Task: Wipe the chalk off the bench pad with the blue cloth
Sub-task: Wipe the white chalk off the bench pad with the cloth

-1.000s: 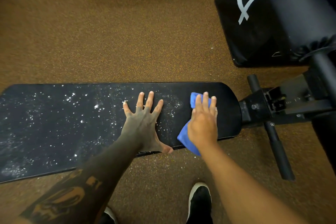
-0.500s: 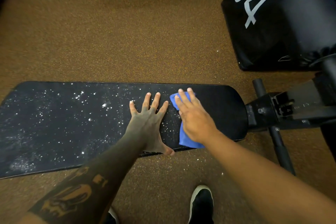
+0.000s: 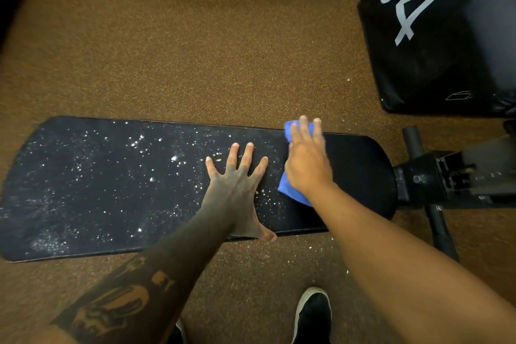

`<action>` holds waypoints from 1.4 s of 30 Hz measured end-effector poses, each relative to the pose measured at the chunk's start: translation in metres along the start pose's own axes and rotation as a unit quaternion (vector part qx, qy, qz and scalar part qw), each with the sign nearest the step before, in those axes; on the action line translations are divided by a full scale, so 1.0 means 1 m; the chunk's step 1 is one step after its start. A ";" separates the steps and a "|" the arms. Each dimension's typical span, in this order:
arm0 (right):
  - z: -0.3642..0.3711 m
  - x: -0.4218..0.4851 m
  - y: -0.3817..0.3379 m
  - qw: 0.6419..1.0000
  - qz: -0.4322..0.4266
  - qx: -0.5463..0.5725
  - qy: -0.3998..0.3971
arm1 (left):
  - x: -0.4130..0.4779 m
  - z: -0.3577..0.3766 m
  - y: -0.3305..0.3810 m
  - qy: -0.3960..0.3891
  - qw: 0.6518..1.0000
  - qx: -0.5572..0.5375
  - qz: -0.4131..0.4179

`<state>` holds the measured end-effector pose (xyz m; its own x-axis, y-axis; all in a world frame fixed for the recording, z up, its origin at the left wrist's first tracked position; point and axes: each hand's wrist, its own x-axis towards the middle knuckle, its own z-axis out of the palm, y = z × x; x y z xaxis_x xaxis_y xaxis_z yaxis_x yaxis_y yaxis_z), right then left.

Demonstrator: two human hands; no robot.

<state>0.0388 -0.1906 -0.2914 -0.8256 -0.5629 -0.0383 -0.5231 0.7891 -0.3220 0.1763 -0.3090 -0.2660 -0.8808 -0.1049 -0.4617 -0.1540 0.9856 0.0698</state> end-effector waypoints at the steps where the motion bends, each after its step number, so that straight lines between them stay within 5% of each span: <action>1: 0.004 -0.002 -0.004 0.997 -0.072 0.000 -0.018 | 0.000 0.000 0.000 0.000 1.000 0.001 0.001; 3: 0.004 0.001 0.002 0.982 -0.179 -0.018 -0.055 | 0.001 0.000 -0.001 0.001 1.000 0.000 0.001; 7: -0.002 0.022 0.010 1.000 -0.017 -0.016 -0.020 | 0.001 0.002 -0.002 -0.002 1.000 -0.007 0.005; 11: 0.007 0.014 -0.005 0.968 -0.243 -0.012 -0.064 | 0.001 0.001 -0.002 -0.002 1.000 -0.007 0.000; 15: 0.002 0.035 0.008 0.997 -0.062 0.002 -0.046 | 0.000 0.000 -0.002 -0.008 1.000 -0.007 0.000; 19: 0.008 0.022 -0.006 0.970 -0.232 -0.009 -0.076 | 0.000 -0.001 -0.002 -0.011 1.000 -0.001 0.002; 23: -0.002 0.036 0.023 0.996 -0.066 -0.007 -0.052 | 0.000 -0.001 -0.003 -0.010 1.000 -0.007 0.007; 28: -0.002 -0.017 0.008 0.976 -0.197 -0.049 -0.077 | 0.000 -0.001 -0.006 -0.009 1.000 -0.001 0.012; 33: -0.018 -0.021 0.007 0.995 -0.051 -0.078 -0.043 | -0.004 -0.002 -0.021 0.001 1.000 0.012 0.024; 42: 0.002 -0.031 0.000 0.997 -0.048 -0.027 -0.057 | -0.012 0.001 -0.048 -0.012 1.000 0.007 0.010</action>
<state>0.0647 -0.1741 -0.2919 -0.7432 -0.6587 -0.1174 -0.6124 0.7404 -0.2771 0.1949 -0.3547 -0.2645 -0.8724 -0.0814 -0.4820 -0.1298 0.9892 0.0679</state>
